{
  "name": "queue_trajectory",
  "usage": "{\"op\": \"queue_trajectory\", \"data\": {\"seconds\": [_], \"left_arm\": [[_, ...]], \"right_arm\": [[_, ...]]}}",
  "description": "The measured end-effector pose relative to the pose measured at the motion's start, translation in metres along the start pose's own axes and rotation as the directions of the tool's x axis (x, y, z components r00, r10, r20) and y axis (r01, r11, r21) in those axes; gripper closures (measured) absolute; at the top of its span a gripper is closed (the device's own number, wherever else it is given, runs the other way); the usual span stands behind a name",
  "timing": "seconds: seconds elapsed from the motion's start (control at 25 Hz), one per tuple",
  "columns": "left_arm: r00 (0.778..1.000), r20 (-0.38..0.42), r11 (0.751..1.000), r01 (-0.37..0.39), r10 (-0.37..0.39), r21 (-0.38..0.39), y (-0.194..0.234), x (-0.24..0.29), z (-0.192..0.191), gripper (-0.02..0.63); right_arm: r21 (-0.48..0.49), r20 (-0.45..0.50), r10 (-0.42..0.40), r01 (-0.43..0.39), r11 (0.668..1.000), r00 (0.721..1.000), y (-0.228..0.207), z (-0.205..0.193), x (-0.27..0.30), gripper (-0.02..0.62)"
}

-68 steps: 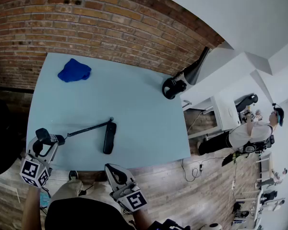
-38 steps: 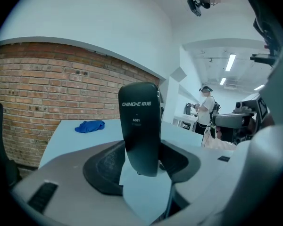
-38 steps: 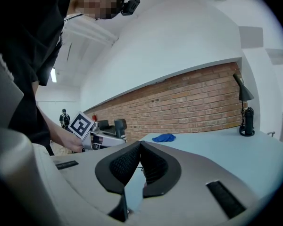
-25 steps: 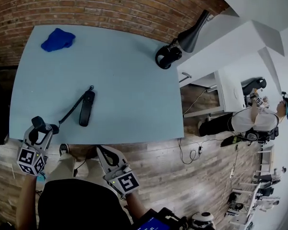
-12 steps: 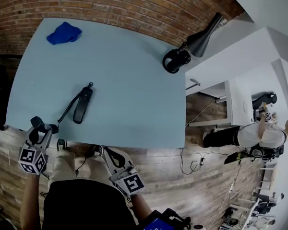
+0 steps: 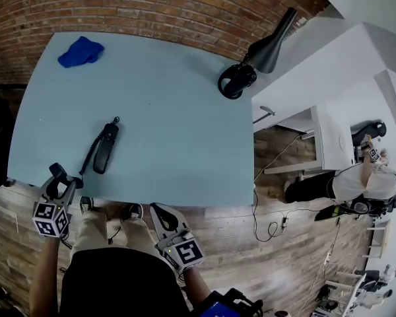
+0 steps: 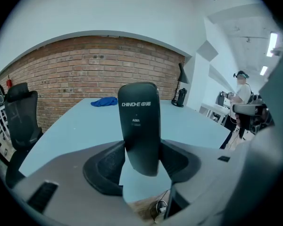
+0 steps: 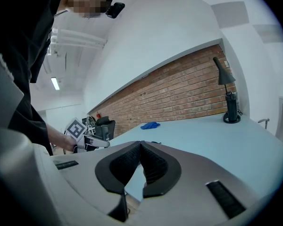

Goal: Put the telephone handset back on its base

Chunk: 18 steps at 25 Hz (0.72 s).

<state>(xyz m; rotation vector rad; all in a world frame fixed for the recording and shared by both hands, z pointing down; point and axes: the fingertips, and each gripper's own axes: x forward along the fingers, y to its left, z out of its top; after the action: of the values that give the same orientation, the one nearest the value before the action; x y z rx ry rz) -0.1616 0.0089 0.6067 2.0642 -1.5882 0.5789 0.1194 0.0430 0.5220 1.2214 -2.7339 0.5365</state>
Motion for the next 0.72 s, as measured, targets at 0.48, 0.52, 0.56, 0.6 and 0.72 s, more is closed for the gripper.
{"op": "queue_trajectory", "data": {"seconds": [0.48,0.52,0.56,0.6,0.72], "left_arm": [[0.992,-0.117,0.996,0.06,-0.052,0.07,-0.032,0.087,0.019,0.348],[0.99,-0.129,0.996,0.062,-0.054,0.064,-0.033,0.094,0.02,0.348],[0.988,-0.141,0.996,0.064,-0.055,0.056,-0.034,0.101,0.022,0.348],[0.987,-0.154,0.997,0.064,-0.056,0.048,-0.035,0.108,0.023,0.348],[0.982,-0.182,0.997,0.057,-0.048,0.042,-0.036,0.125,0.024,0.349]], "right_arm": [[0.031,0.032,-0.101,0.1,0.995,0.994,-0.033,-0.009,-0.032,0.577],[0.034,0.031,-0.112,0.111,0.993,0.993,-0.037,-0.01,-0.036,0.577],[0.036,0.031,-0.125,0.124,0.992,0.992,-0.041,-0.01,-0.04,0.577],[0.036,0.031,-0.14,0.139,0.99,0.99,-0.046,-0.011,-0.044,0.577],[0.032,0.035,-0.177,0.176,0.984,0.984,-0.057,-0.014,-0.055,0.577]]}}
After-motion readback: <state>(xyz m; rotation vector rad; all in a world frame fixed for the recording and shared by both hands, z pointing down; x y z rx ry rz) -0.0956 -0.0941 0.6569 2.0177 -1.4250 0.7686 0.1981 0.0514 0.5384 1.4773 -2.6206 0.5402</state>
